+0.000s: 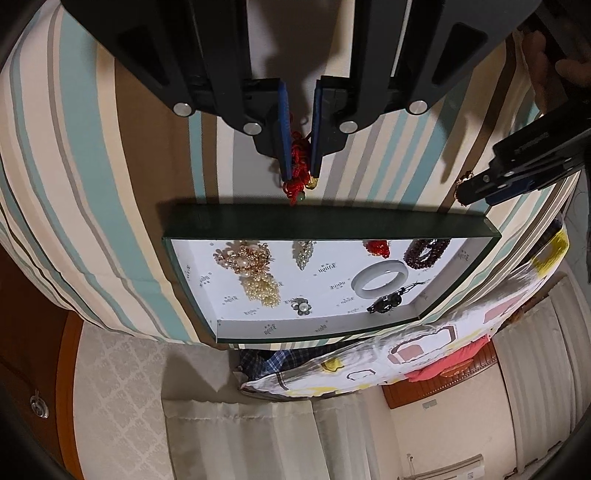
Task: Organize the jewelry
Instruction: 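Grasp the red-tasseled gold charm with the right tool, then grasp the gold chain with the left tool while the right tool holds the charm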
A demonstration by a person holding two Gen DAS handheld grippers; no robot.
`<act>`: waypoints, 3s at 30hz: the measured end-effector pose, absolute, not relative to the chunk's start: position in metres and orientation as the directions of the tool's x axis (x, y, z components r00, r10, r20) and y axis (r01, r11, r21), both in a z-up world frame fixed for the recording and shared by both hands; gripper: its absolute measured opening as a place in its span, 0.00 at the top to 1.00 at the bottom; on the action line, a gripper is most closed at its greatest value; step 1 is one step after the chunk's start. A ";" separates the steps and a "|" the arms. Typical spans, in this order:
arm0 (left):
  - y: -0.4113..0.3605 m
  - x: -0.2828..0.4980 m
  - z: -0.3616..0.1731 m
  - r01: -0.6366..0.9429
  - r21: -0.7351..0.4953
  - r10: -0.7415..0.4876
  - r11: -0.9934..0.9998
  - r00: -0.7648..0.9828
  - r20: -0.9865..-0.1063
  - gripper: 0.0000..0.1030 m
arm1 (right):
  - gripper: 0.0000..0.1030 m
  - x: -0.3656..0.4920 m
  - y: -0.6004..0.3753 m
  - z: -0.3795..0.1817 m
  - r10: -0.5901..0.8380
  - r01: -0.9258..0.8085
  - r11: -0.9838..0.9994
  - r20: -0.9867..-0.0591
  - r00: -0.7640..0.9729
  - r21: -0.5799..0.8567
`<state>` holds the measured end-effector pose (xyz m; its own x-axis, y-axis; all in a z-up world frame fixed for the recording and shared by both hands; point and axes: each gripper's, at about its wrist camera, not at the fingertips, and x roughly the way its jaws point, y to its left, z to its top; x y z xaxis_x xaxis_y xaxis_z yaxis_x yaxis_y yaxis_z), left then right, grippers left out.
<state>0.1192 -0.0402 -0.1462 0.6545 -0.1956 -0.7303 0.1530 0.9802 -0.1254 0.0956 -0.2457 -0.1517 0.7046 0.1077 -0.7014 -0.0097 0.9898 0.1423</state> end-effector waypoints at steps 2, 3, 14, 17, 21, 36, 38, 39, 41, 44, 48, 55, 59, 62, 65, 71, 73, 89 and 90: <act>-0.041 0.121 -0.148 0.151 -0.124 -0.193 0.981 0.650 -0.735 0.46 | 0.90 0.096 -0.246 -0.152 0.108 -0.007 0.989 -0.702 0.704 0.145; -0.041 0.122 -0.149 0.147 -0.123 -0.190 0.981 0.649 -0.737 0.46 | 0.90 0.096 -0.246 -0.152 0.108 -0.006 0.989 -0.702 0.704 0.146; -0.042 0.125 -0.151 0.153 -0.104 -0.180 0.983 0.652 -0.737 0.51 | 0.90 0.097 -0.246 -0.155 0.112 -0.002 0.988 -0.706 0.699 0.155; -0.042 0.125 -0.151 0.155 -0.095 -0.174 0.983 0.653 -0.737 0.54 | 0.90 0.097 -0.246 -0.155 0.113 -0.002 0.988 -0.707 0.698 0.155; -0.043 0.125 -0.151 0.158 -0.085 -0.169 0.984 0.654 -0.737 0.55 | 0.90 0.099 -0.247 -0.156 0.116 -0.004 0.988 -0.709 0.696 0.158; -0.043 0.124 -0.151 0.161 -0.061 -0.154 0.985 0.661 -0.735 0.70 | 0.90 0.098 -0.247 -0.157 0.118 -0.004 0.987 -0.709 0.695 0.160; -0.041 0.124 -0.151 0.164 -0.061 -0.156 0.985 0.662 -0.733 0.74 | 0.90 0.098 -0.247 -0.157 0.118 -0.004 0.987 -0.709 0.695 0.160; -0.041 0.123 -0.151 0.165 -0.062 -0.157 0.984 0.663 -0.732 0.76 | 0.90 0.098 -0.246 -0.157 0.118 -0.004 0.987 -0.709 0.695 0.160; -0.041 0.123 -0.151 0.169 -0.062 -0.159 0.984 0.663 -0.731 0.77 | 0.90 0.098 -0.247 -0.157 0.118 -0.005 0.987 -0.709 0.695 0.160; -0.041 0.123 -0.151 0.170 -0.059 -0.158 0.984 0.663 -0.732 0.78 | 0.90 0.098 -0.247 -0.157 0.118 -0.004 0.987 -0.709 0.695 0.161; -0.041 0.123 -0.151 0.169 -0.062 -0.160 0.984 0.663 -0.731 0.69 | 0.90 0.098 -0.247 -0.157 0.119 -0.004 0.987 -0.709 0.696 0.161; -0.043 0.123 -0.153 0.175 -0.034 -0.144 0.984 0.669 -0.729 0.70 | 0.90 0.098 -0.247 -0.157 0.121 -0.004 0.986 -0.710 0.693 0.165; -0.043 0.122 -0.153 0.185 -0.037 -0.154 0.982 0.672 -0.724 0.81 | 0.90 0.097 -0.244 -0.158 0.126 -0.006 0.986 -0.712 0.691 0.169; -0.041 0.121 -0.152 0.185 -0.047 -0.161 0.982 0.674 -0.720 0.83 | 0.90 0.097 -0.244 -0.158 0.126 -0.005 0.985 -0.712 0.691 0.170; -0.040 0.119 -0.152 0.186 -0.054 -0.168 0.981 0.677 -0.717 0.84 | 0.90 0.098 -0.245 -0.158 0.126 -0.005 0.985 -0.712 0.691 0.170; -0.040 0.115 -0.148 0.194 -0.058 -0.178 0.979 0.688 -0.704 0.85 | 0.90 0.097 -0.246 -0.157 0.125 -0.004 0.985 -0.709 0.694 0.171; -0.039 0.114 -0.147 0.195 -0.058 -0.179 0.979 0.692 -0.699 0.85 | 0.90 0.096 -0.244 -0.157 0.125 -0.004 0.985 -0.708 0.695 0.171; -0.035 0.102 -0.123 0.198 -0.063 -0.191 0.978 0.739 -0.646 0.85 | 0.90 0.090 -0.247 -0.137 0.118 -0.009 0.986 -0.650 0.751 0.168; -0.035 0.101 -0.120 0.200 -0.062 -0.193 0.978 0.743 -0.641 0.85 | 0.90 0.090 -0.247 -0.136 0.118 -0.011 0.986 -0.646 0.754 0.167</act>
